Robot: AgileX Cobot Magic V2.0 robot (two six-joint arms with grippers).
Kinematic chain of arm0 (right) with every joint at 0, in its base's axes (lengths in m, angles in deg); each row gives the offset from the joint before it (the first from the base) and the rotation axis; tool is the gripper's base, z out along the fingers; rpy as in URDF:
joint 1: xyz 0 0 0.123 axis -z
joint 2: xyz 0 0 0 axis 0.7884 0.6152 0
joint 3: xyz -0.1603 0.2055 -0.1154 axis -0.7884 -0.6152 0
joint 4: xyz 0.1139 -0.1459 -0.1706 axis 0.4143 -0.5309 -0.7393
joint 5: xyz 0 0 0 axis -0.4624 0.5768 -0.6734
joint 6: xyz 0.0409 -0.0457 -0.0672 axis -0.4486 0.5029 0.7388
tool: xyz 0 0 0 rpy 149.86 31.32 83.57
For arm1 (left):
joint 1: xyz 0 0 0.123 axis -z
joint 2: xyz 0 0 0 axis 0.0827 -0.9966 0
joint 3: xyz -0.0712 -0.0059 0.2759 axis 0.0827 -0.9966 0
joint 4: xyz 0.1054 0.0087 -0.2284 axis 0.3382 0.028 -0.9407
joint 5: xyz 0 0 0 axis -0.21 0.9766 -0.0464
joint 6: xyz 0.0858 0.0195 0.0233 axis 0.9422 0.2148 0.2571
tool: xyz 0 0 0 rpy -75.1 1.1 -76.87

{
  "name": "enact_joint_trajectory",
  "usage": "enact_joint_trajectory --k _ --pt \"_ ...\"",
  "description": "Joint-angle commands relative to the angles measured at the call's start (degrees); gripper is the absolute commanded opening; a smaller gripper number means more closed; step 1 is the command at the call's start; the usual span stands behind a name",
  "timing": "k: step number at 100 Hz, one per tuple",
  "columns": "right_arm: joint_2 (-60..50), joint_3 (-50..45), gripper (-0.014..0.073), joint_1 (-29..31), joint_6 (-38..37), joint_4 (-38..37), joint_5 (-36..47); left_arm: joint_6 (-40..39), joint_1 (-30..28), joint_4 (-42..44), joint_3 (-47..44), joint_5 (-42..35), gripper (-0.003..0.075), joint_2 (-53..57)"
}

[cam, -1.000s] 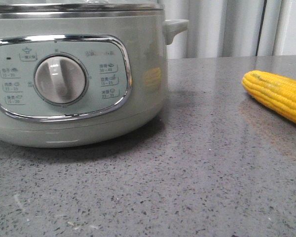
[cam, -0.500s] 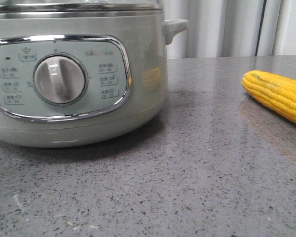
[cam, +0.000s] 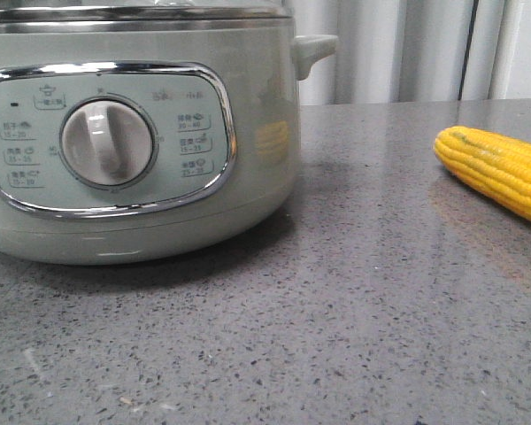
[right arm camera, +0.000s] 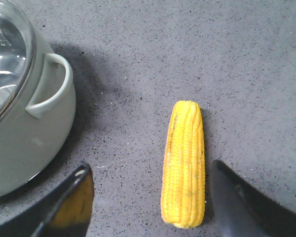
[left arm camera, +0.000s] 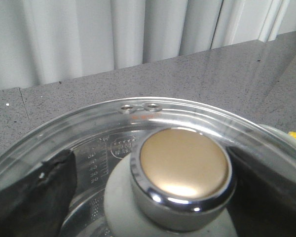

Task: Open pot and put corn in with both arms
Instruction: 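Lift the glass lid off the pot with the left gripper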

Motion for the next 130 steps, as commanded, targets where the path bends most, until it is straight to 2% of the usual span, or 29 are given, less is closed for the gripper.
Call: enact_joint_trajectory --k 1,35,45,64,78,130 --pt "-0.94 1.81 0.0440 0.07 0.69 0.10 3.71 -0.12 0.16 -1.07 1.59 -3.52 0.0513 -0.10" --pt "-0.94 1.81 0.0440 0.07 0.78 0.10 4.31 -0.12 0.16 -3.05 1.59 -3.29 0.0497 -1.99" --pt "-0.94 1.81 0.0440 0.07 0.78 0.10 4.31 -0.12 0.16 -3.05 1.59 -2.57 0.0415 -1.99" --pt "-0.94 1.81 0.0440 0.07 0.90 0.10 4.31 -0.12 0.16 -3.91 1.59 -2.06 0.0204 -1.99" --pt "-0.94 1.81 0.0440 0.07 0.90 0.10 4.31 -0.12 0.16 -3.93 1.59 -2.06 0.0122 -1.99" --pt "-0.94 1.81 0.0440 0.07 0.90 -2.01 4.68 -0.12 0.16 -3.78 15.35 5.18 0.0116 -1.27"
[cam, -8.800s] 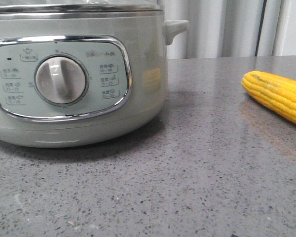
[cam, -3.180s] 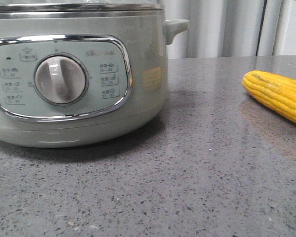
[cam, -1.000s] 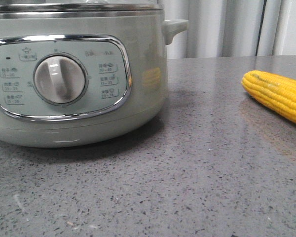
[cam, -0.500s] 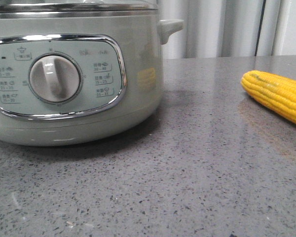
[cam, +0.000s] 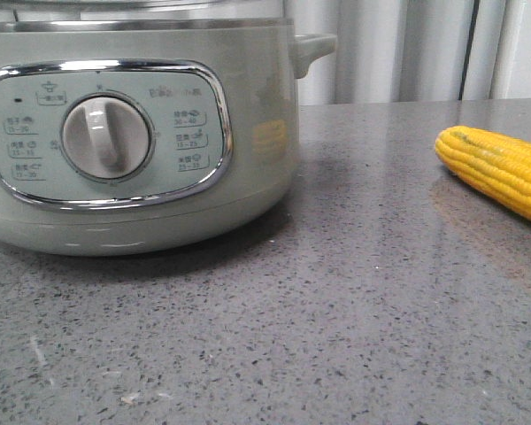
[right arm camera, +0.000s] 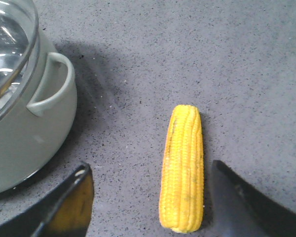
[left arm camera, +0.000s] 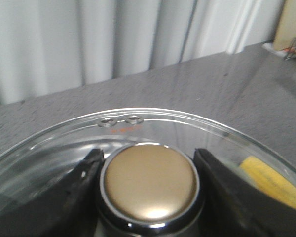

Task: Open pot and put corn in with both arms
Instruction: 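Lift the glass lid off the pot with the left gripper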

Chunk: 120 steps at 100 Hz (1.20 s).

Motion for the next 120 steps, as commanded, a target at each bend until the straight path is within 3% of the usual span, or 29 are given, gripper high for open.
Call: enact_joint_trajectory --k 1,15,29,59,88,101,120 --pt "-0.94 1.81 0.0440 0.07 0.71 -1.50 4.00 -0.85 0.08 -1.23 4.66 -3.18 0.0116 2.73" --pt "-0.94 1.81 0.0440 0.07 0.71 -2.40 4.00 -0.85 -1.58 -1.12 5.45 -5.59 0.0116 5.49" --pt "-0.94 1.81 0.0440 0.07 0.71 -2.65 3.89 -0.85 -7.66 -0.98 5.45 -5.23 0.0116 10.03" --pt "-0.94 1.81 0.0440 0.07 0.71 -3.41 3.53 -0.85 -29.92 0.43 2.81 -4.01 0.0116 18.50" --pt "-2.51 1.81 0.0440 -0.91 0.71 -3.41 3.53 -0.85 -47.78 -0.31 -9.87 -2.77 0.0116 24.36" --pt "-4.16 1.81 0.0440 -1.91 0.71 -3.89 3.53 -0.85 -51.02 -2.91 -16.16 -2.67 0.0116 26.43" --pt "-5.69 1.81 0.0440 -2.15 0.71 -4.46 3.19 -0.85 -51.22 -3.05 -22.40 -3.05 0.0116 25.87"
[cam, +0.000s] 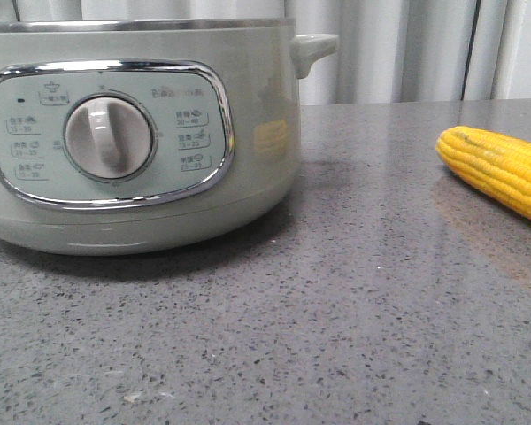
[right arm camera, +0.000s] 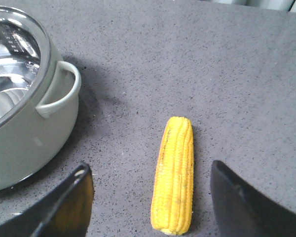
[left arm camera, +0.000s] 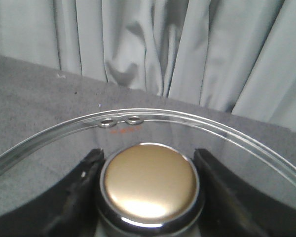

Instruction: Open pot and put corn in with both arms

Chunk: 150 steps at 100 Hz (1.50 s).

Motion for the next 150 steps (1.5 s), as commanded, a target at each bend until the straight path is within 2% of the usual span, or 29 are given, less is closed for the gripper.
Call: enact_joint_trajectory --k 1,55,91,121,139,150 --pt "-1.26 1.81 0.0440 -0.02 0.57 -0.88 3.19 -0.60 -0.18 -1.76 0.26 -3.70 0.0116 0.37" --pt "-1.39 1.81 0.0440 -1.91 0.57 -1.47 2.95 -0.60 -0.18 -1.10 -0.91 -4.08 0.0116 -13.15" --pt "-1.39 1.81 0.0440 -1.91 0.57 -1.47 2.95 -0.50 -0.18 1.77 -0.91 -3.96 0.0134 -16.85" --pt "-1.39 1.81 0.0440 -1.91 0.57 -1.47 3.05 -0.50 -0.18 1.94 -1.01 -3.50 0.0294 -19.21" --pt "-1.39 1.81 0.0440 -1.91 0.57 -1.47 3.05 -0.50 -0.18 2.79 -1.01 -3.55 0.0459 -19.35" --pt "-1.39 1.81 0.0440 -1.91 0.57 -1.47 3.27 -0.50 -0.18 2.29 -1.01 -3.53 0.0486 -19.18"
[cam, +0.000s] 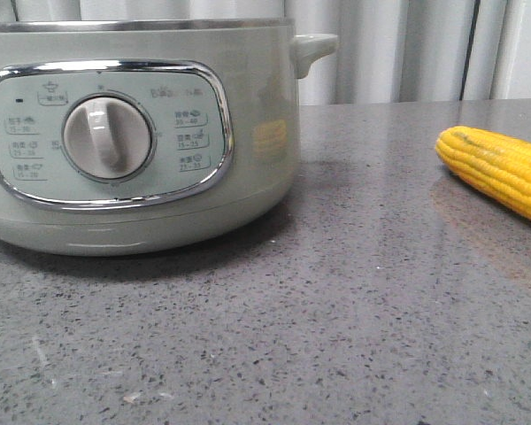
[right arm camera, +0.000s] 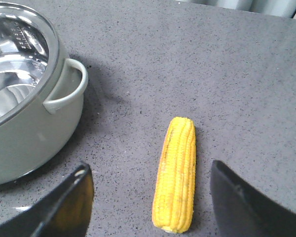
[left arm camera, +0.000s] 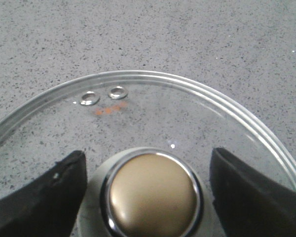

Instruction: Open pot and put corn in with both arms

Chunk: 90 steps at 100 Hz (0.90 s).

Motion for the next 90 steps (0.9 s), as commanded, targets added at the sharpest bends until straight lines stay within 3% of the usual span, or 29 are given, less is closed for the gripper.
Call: enact_joint_trajectory --k 1,21,60,90 --pt "-0.74 1.81 0.0440 -0.05 0.44 -0.61 3.73 -0.50 -0.18 -1.18 1.77 -1.99 0.0486 1.39" --pt "0.29 1.81 0.0440 -0.05 0.44 -0.61 4.81 -0.50 0.66 -7.78 3.42 -0.98 0.0484 9.24" --pt "15.35 1.81 0.0440 -0.05 -0.50 -0.61 1.99 -0.50 13.09 -6.04 9.30 -0.40 0.0483 33.15" --pt "26.35 1.81 0.0440 1.78 -5.73 -7.83 3.23 -0.50 19.07 -3.30 9.30 10.21 0.0480 41.06"
